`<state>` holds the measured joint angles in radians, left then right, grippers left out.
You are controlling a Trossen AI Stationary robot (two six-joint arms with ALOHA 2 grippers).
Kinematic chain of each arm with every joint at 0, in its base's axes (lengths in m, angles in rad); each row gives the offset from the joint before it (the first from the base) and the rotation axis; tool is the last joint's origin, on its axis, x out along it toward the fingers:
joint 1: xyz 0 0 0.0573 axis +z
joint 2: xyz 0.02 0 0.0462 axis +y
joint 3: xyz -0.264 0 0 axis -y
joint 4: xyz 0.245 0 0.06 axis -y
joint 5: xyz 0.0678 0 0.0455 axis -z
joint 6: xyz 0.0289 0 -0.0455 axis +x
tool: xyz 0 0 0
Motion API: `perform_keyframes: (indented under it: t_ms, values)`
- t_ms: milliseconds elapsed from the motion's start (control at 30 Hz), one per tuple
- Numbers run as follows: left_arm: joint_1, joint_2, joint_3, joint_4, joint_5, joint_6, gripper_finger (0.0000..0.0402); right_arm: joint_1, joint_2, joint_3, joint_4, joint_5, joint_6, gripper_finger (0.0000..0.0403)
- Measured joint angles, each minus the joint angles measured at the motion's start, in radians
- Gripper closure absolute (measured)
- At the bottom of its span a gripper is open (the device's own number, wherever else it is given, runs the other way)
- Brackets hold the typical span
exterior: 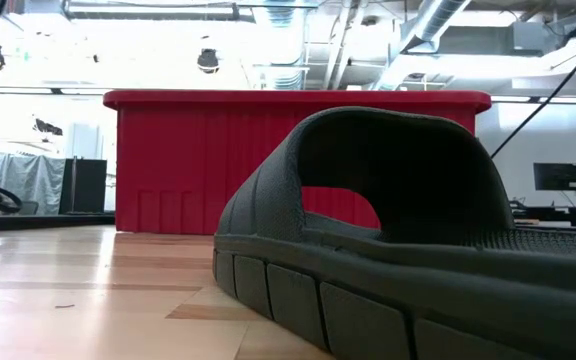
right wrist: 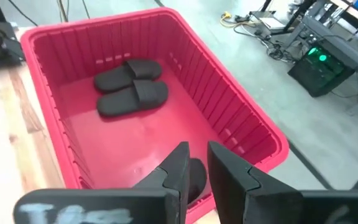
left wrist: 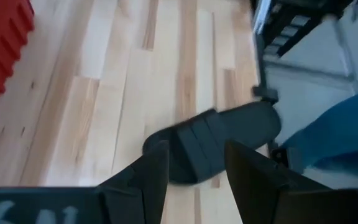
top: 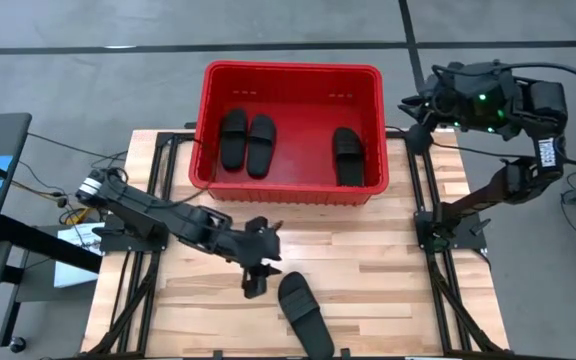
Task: Pick and place slides into bin
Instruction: Put the slipper into the organizer bin
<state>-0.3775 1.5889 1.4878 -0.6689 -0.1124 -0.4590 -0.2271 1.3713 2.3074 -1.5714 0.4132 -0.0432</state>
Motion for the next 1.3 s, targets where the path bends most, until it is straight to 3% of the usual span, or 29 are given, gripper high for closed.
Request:
perform_keyframes:
  t_ms: [200, 400, 933, 1167, 1300]
  values:
    - [-0.004, 0.140, 0.109, -0.088, -0.004, -0.076, 0.0255, 0.035, -0.019, 0.000, 0.000, -0.002, 0.037, 0.0351]
    - [-0.002, 0.240, 0.163, -0.073, -0.002, -0.210, 0.0255, 0.071, -0.026, 0.000, 0.000, -0.001, 0.040, 0.0351]
    - [0.030, 0.430, 0.169, -0.098, 0.002, -0.322, 0.0255, 0.123, -0.032, -0.001, 0.000, -0.001, -0.044, 0.0351]
    - [0.042, 0.491, 0.168, -0.107, 0.107, -0.324, 0.0255, 0.123, -0.035, -0.001, 0.000, -0.005, -0.070, 0.0351]
    - [0.043, 0.493, 0.167, -0.106, 0.101, -0.324, 0.0255, 0.123, -0.040, -0.001, 0.000, -0.005, -0.087, 0.0351]
